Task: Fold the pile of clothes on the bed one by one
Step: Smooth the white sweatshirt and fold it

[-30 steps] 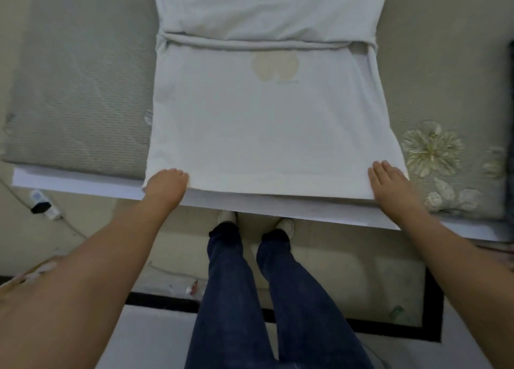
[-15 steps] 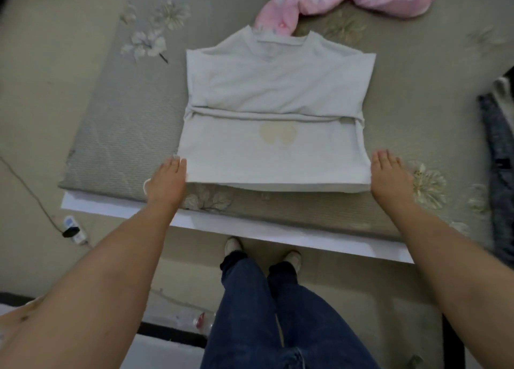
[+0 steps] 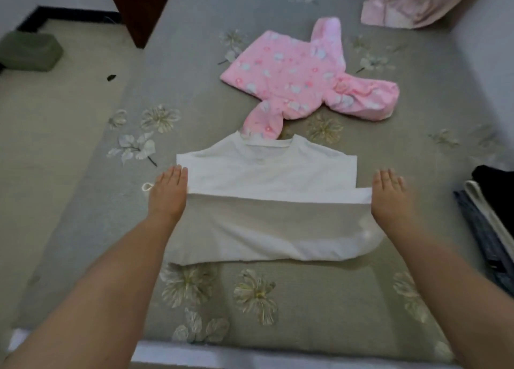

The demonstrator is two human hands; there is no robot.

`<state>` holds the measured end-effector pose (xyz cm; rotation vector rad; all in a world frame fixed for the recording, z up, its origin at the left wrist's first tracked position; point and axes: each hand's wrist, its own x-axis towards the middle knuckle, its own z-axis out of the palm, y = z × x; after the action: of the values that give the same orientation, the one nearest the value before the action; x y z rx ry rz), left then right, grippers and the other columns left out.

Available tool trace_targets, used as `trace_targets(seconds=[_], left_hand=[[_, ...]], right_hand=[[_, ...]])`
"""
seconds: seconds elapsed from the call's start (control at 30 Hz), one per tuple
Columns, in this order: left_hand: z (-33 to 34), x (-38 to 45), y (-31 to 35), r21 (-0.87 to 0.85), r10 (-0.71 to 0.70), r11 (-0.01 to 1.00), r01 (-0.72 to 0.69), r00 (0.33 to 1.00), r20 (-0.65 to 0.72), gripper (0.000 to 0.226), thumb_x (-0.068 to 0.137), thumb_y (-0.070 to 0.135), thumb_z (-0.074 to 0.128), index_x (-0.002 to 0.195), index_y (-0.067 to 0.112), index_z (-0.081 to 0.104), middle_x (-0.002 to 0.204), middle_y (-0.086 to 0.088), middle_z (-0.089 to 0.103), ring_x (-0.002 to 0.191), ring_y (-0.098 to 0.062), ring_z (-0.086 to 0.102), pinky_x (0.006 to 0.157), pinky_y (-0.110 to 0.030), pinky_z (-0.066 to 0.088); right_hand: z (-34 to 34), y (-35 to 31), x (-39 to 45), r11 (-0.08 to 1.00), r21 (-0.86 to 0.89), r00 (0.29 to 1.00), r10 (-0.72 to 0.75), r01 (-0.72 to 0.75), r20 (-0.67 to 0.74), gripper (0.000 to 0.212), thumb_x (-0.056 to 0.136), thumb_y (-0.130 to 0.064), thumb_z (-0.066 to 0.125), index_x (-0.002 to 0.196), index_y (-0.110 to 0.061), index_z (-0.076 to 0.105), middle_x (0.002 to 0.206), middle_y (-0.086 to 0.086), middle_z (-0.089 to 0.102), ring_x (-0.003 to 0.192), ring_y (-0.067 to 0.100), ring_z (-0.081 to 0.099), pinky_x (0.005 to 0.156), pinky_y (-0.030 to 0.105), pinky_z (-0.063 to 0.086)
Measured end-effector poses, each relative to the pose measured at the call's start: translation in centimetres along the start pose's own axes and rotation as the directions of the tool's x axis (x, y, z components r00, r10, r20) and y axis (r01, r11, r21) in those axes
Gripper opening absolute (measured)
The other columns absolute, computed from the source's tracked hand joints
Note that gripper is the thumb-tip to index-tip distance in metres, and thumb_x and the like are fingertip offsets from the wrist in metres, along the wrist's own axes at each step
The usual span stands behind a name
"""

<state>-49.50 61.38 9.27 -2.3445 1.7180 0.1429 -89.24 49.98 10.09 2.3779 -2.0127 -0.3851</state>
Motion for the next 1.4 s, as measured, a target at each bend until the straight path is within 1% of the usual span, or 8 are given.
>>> trace_targets(seconds=[0.63, 0.73, 0.83, 0.97, 1.03, 1.17, 1.27, 1.4], left_hand=[[6.1, 30.2, 1.9, 0.005, -0.007, 1.0, 0.006, 0.995, 0.103, 0.052, 0.094, -0.001, 0.023, 0.144, 0.001, 0.008, 0.153, -0.018, 0.009, 0.141, -0.029, 0.007, 0.113, -0.037, 0.001], [8.7, 30.9, 4.9, -0.161, -0.058, 0.985, 0.067, 0.997, 0.056, 0.057, 0.092, -0.001, 0.033, 0.144, 0.0, 0.009, 0.152, -0.022, 0.006, 0.141, -0.032, 0.003, 0.113, -0.04, -0.001], [11.1, 28.4, 8.3, -0.314, 0.033, 0.949, -0.04, 0.999, -0.026, 0.052, 0.091, 0.005, 0.04, 0.139, -0.006, 0.024, 0.147, -0.027, 0.02, 0.139, -0.037, 0.015, 0.112, -0.044, 0.007], [13.4, 21.7, 11.4, -0.304, 0.24, 0.912, -0.274, 0.96, -0.145, 0.052, 0.086, 0.021, 0.034, 0.123, -0.013, 0.047, 0.129, -0.036, 0.043, 0.119, -0.054, 0.039, 0.096, -0.062, 0.024], [14.7, 18.0, 12.6, -0.267, 0.325, 0.901, -0.341, 0.94, -0.101, 0.054, 0.087, 0.028, 0.032, 0.119, -0.011, 0.052, 0.125, -0.036, 0.047, 0.114, -0.056, 0.041, 0.088, -0.069, 0.025], [16.7, 12.1, 13.0, -0.229, 0.399, 0.902, -0.367, 0.91, 0.114, 0.072, 0.096, 0.047, 0.008, 0.125, -0.007, 0.046, 0.125, -0.036, 0.047, 0.117, -0.052, 0.037, 0.088, -0.067, 0.022], [17.4, 9.2, 11.8, -0.248, 0.472, 0.871, -0.425, 0.862, 0.182, 0.07, 0.093, 0.056, 0.009, 0.126, -0.001, 0.032, 0.127, -0.038, 0.042, 0.128, -0.046, 0.031, 0.095, -0.066, 0.02], [17.7, 6.3, 10.6, -0.267, 0.575, 0.809, -0.524, 0.798, 0.178, 0.087, 0.084, 0.071, 0.012, 0.137, 0.002, 0.019, 0.144, -0.023, 0.019, 0.142, -0.017, -0.01, 0.112, -0.045, 0.002]], right_hand=[[7.0, -6.5, 29.7, 0.992, -0.092, 0.984, 0.096, -0.083, 0.153, 0.054, 0.093, -0.002, 0.025, 0.145, -0.001, 0.007, 0.154, 0.015, 0.008, 0.142, 0.029, 0.002, 0.114, 0.045, -0.002], [10.5, -7.9, 30.7, 0.992, 0.003, 0.985, 0.125, -0.126, 0.119, 0.056, 0.092, -0.002, 0.029, 0.145, -0.002, 0.009, 0.154, 0.017, 0.005, 0.142, 0.03, 0.0, 0.111, 0.053, -0.004], [12.4, -8.8, 29.9, 0.963, 0.234, 0.991, 0.131, -0.131, 0.016, 0.049, 0.095, -0.013, 0.033, 0.142, -0.003, 0.023, 0.153, 0.017, 0.012, 0.142, 0.03, 0.006, 0.111, 0.053, 0.0], [13.6, -8.3, 24.3, 0.934, 0.335, 0.984, -0.068, 0.121, -0.165, 0.052, 0.089, -0.025, 0.031, 0.126, 0.006, 0.048, 0.138, 0.029, 0.039, 0.13, 0.047, 0.032, 0.103, 0.061, 0.021], [14.8, -7.6, 20.6, 0.936, 0.309, 0.986, -0.158, 0.166, -0.052, 0.057, 0.087, -0.034, 0.028, 0.127, 0.001, 0.051, 0.14, 0.026, 0.039, 0.131, 0.044, 0.031, 0.105, 0.06, 0.019], [17.2, -3.7, 15.4, 0.949, 0.313, 0.99, -0.013, -0.033, 0.143, 0.069, 0.084, -0.048, 0.018, 0.138, -0.01, 0.038, 0.15, 0.015, 0.023, 0.141, 0.032, 0.016, 0.113, 0.045, 0.005], [18.0, -0.1, 12.8, 0.898, 0.377, 0.968, 0.165, -0.227, 0.19, 0.069, 0.083, -0.044, 0.027, 0.141, -0.006, 0.03, 0.15, 0.017, 0.024, 0.138, 0.033, 0.02, 0.11, 0.046, 0.013], [18.3, 0.6, 8.3, 0.555, 0.659, 0.849, 0.452, -0.508, 0.273, 0.045, 0.091, -0.035, 0.049, 0.113, 0.004, 0.049, 0.106, 0.024, 0.055, 0.092, 0.032, 0.052, 0.073, 0.033, 0.034]])
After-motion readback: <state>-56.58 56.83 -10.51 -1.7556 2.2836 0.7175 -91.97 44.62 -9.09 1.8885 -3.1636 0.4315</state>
